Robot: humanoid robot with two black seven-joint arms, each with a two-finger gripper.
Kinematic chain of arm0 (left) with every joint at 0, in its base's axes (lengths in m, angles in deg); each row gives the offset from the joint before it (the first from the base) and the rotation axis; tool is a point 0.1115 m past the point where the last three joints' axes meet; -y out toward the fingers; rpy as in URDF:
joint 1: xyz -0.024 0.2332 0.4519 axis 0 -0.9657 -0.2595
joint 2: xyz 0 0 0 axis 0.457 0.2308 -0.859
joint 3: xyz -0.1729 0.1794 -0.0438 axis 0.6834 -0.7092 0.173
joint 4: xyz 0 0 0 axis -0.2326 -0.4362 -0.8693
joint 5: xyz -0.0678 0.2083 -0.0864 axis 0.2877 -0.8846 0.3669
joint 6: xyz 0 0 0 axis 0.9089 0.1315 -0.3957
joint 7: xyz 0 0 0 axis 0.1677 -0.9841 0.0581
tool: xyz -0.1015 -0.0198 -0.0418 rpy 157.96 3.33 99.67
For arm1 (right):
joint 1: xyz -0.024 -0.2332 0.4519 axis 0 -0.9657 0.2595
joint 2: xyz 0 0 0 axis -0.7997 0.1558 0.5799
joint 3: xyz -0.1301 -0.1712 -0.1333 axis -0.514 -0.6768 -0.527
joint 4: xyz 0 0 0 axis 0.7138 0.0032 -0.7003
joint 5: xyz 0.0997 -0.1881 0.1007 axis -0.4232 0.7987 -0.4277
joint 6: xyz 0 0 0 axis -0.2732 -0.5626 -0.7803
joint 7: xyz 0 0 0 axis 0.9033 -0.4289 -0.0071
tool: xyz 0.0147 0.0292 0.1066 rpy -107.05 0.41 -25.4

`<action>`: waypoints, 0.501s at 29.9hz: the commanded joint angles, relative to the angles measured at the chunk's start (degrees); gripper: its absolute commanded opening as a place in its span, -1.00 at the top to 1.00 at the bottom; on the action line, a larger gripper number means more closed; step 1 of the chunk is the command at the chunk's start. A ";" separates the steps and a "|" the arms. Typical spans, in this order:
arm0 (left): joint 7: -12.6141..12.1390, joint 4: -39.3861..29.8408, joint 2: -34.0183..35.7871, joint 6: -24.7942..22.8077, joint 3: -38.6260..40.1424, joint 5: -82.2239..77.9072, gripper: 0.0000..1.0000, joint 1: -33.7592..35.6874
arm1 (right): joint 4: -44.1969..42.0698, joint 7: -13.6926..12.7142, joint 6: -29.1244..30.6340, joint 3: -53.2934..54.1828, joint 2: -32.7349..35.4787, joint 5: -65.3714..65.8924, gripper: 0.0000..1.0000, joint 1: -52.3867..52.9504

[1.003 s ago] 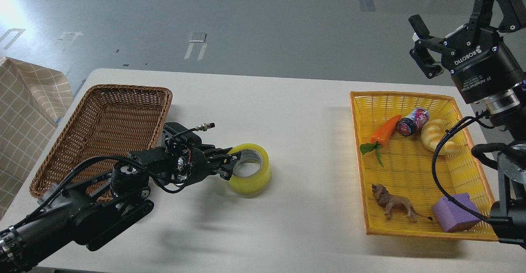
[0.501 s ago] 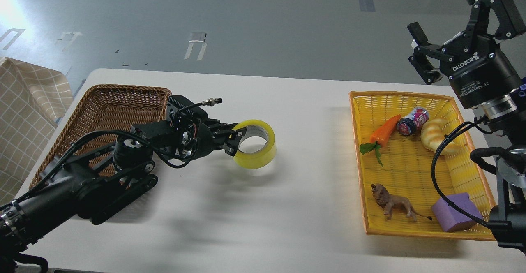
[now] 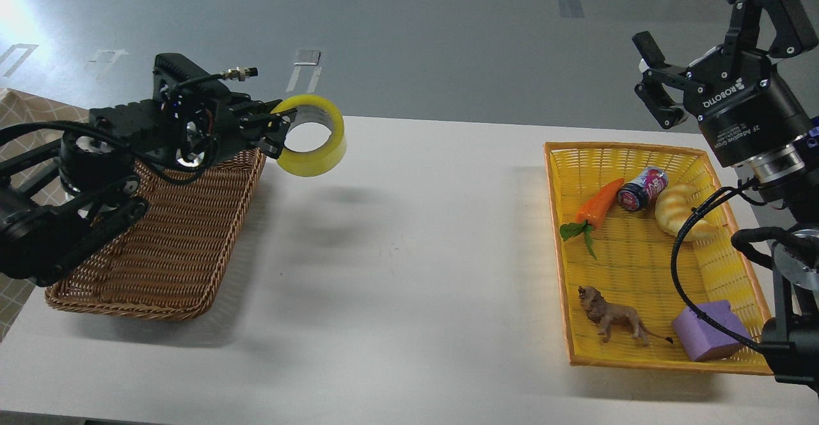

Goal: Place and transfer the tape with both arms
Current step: 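Lift the tape roll with the left gripper into the wicker basket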

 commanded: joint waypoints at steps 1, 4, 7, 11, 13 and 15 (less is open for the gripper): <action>0.10 0.46 5.18 4.56 -0.49 2.99 1.00 -2.70 | -0.03 -0.05 0.00 -0.19 0.07 0.02 -1.00 -0.29; 2.11 0.46 9.40 8.43 -0.23 4.49 1.00 -8.14 | -0.03 -0.05 0.00 -0.19 0.07 0.11 -1.00 -0.46; 4.83 1.69 12.04 11.68 -0.05 5.28 1.00 -11.14 | -0.03 -0.05 0.00 -0.19 0.24 0.11 -1.00 -1.07; 8.36 4.85 14.60 14.51 -0.22 6.87 1.00 -14.05 | 0.06 -0.05 0.00 -0.19 0.60 0.11 -1.00 -1.87; 9.76 7.21 14.60 14.95 -0.14 7.48 1.00 -14.84 | 0.15 -0.05 0.00 -0.19 0.68 0.11 -1.00 -2.22; 11.34 9.50 14.60 15.56 -0.31 8.18 1.00 -14.93 | 0.41 -0.05 0.00 -0.19 1.03 0.11 -1.00 -2.66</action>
